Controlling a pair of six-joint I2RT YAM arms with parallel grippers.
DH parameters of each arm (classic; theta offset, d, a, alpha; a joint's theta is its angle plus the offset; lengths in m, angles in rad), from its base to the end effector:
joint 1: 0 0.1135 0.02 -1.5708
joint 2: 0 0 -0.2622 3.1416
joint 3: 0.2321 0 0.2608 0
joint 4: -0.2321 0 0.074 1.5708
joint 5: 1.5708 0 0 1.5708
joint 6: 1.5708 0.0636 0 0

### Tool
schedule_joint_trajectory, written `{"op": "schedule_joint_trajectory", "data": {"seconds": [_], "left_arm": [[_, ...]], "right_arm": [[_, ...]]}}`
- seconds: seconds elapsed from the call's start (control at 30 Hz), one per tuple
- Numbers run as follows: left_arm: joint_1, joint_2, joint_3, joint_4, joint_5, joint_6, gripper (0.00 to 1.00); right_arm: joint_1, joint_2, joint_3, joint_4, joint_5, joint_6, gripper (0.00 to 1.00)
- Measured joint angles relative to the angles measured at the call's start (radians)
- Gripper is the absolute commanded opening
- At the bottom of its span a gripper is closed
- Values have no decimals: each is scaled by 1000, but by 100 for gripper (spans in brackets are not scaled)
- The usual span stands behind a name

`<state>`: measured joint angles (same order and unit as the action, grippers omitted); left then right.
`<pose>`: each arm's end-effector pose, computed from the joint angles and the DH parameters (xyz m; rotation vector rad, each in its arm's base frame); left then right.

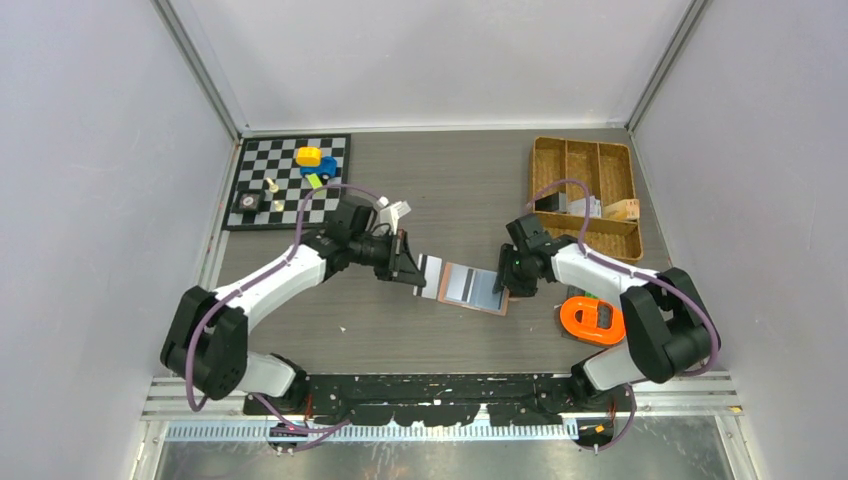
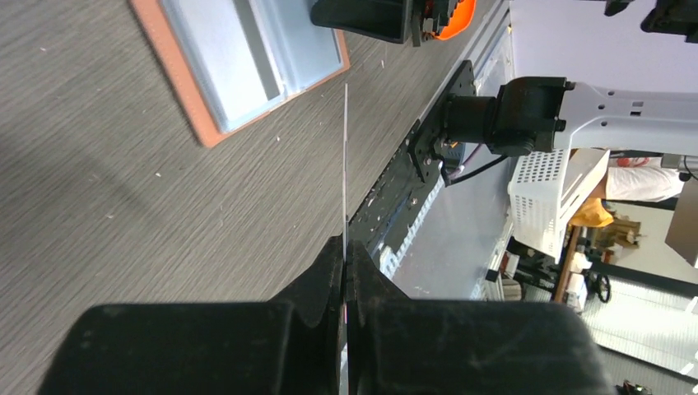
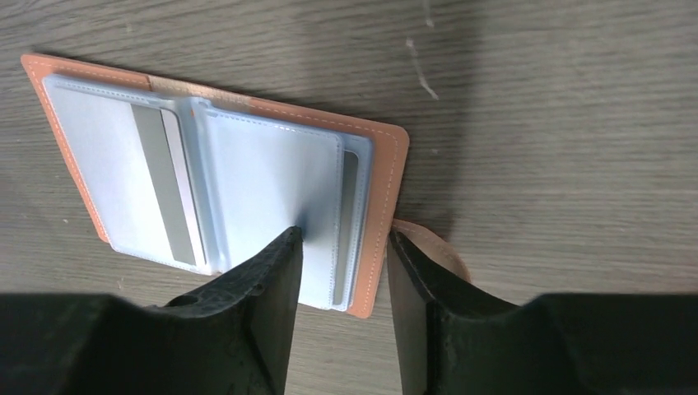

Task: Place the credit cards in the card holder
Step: Insert the credit card into the card holder.

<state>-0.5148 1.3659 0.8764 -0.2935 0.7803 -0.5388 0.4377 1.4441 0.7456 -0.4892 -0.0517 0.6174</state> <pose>0.2420 -0.1883 0.2197 0.3943 2.4859 -1.4004 0.2443 0.1179 0.1288 0.2387 2.8067 0.3379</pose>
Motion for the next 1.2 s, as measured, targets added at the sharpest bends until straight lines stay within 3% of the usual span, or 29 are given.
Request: {"op": "schedule_joint_trajectory", "data": {"seconds": [0.13,0.5,0.8,1.2], "left_arm": [[-32,64,-47,128,3,-81,0],[-48,288,-103,429,36,-253,0],[-48,423,-83,468,58,-257,0],[-30,458,-74,462,53,-225,0]], "right_arm": [[22,22,2,53,-26,-24,35],[67,104,51,132,-84,-53,31],[77,129,70,148,-98,-64,30],[77,134,78,138,-97,-67,30]]}}
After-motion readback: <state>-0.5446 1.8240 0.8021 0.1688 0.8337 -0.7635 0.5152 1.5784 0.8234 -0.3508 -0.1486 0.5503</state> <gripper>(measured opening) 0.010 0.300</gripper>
